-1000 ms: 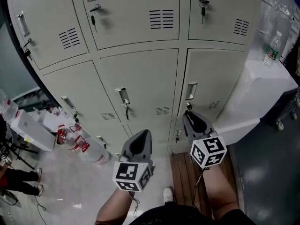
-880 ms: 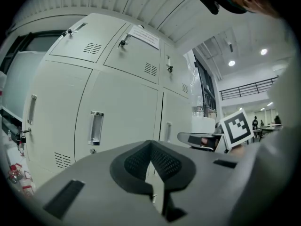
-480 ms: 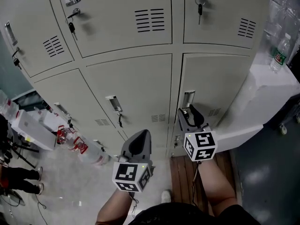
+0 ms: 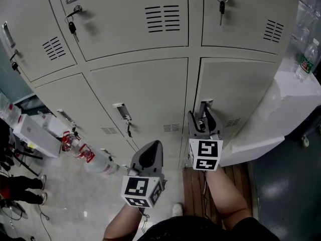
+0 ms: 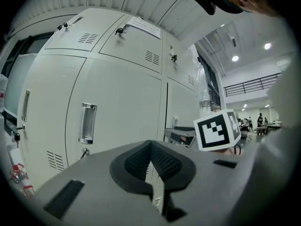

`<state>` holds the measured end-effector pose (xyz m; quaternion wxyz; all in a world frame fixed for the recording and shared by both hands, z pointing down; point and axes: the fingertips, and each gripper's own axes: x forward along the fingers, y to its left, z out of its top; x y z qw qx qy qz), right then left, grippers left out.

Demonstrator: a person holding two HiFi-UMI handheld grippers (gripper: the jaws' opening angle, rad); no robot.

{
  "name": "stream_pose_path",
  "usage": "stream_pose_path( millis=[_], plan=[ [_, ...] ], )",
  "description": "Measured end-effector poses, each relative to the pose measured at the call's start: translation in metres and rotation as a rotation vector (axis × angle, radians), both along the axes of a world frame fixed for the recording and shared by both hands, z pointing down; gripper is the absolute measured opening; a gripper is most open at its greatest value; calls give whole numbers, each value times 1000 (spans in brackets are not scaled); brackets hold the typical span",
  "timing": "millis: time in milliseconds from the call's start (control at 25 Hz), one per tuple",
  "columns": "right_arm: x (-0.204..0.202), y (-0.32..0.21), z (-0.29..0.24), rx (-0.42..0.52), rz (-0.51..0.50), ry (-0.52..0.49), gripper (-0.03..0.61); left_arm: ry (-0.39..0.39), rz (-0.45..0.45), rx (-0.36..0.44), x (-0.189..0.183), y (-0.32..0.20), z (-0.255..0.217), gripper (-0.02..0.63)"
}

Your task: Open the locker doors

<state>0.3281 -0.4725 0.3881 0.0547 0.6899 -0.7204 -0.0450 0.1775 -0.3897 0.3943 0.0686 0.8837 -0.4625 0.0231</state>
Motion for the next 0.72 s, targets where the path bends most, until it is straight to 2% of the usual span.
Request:
stream_pose_path(
  millis=[160, 320, 720],
  plan=[
    [1, -3, 3, -10, 32, 14, 151, -3, -9, -5, -3, -1, 1, 0],
    [4, -6, 5, -11, 30, -1, 120, -6, -15, -6, -2, -3, 0, 0],
    [4, 1, 8, -35, -54, -59, 107, -15, -2, 4, 7, 5, -6, 0]
  ],
)
